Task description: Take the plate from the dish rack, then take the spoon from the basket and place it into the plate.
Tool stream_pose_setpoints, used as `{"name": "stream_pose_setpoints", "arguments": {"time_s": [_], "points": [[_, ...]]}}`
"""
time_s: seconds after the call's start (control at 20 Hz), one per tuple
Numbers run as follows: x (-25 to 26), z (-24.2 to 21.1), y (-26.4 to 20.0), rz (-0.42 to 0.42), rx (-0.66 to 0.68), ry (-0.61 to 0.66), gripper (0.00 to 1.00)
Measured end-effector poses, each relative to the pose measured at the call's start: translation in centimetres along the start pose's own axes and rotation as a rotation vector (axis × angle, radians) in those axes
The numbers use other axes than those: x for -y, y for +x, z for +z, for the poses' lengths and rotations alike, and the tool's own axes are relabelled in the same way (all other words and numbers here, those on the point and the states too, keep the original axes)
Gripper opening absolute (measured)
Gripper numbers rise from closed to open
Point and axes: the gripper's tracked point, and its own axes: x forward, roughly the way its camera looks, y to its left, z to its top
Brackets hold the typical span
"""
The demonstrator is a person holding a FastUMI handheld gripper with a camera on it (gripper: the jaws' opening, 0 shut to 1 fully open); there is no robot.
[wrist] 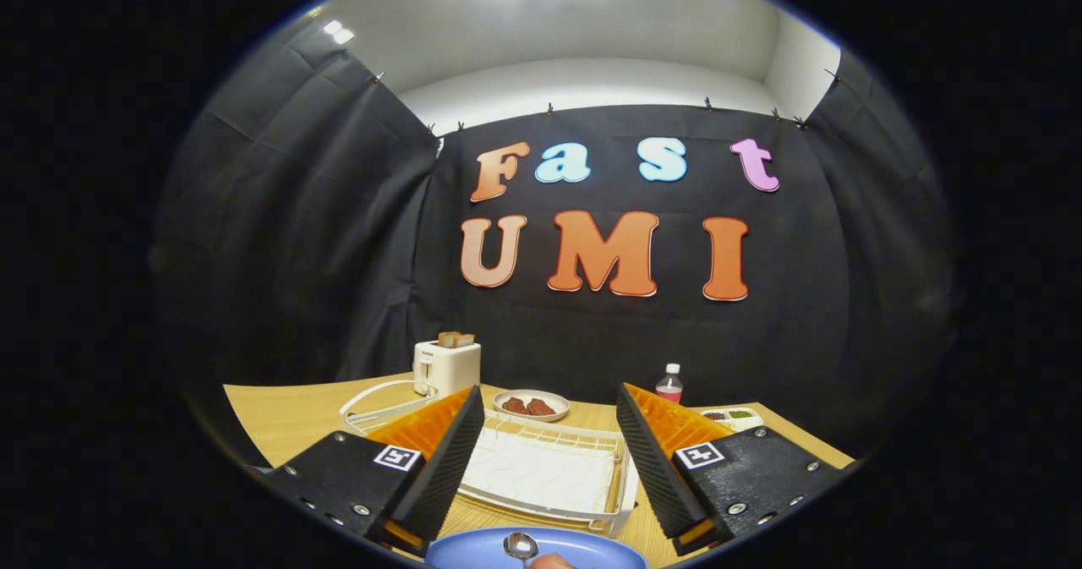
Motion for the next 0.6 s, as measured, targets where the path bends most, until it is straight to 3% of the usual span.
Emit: {"name": "stream_pose_setpoints", "arguments": {"time_s": [0.3,0.6], "points": [[1.1,0.2,0.8,-0.039,0.033,0.066,0.95],[0.7,-0.3,1.3,-0.027,0.025,0.063,0.95]]}}
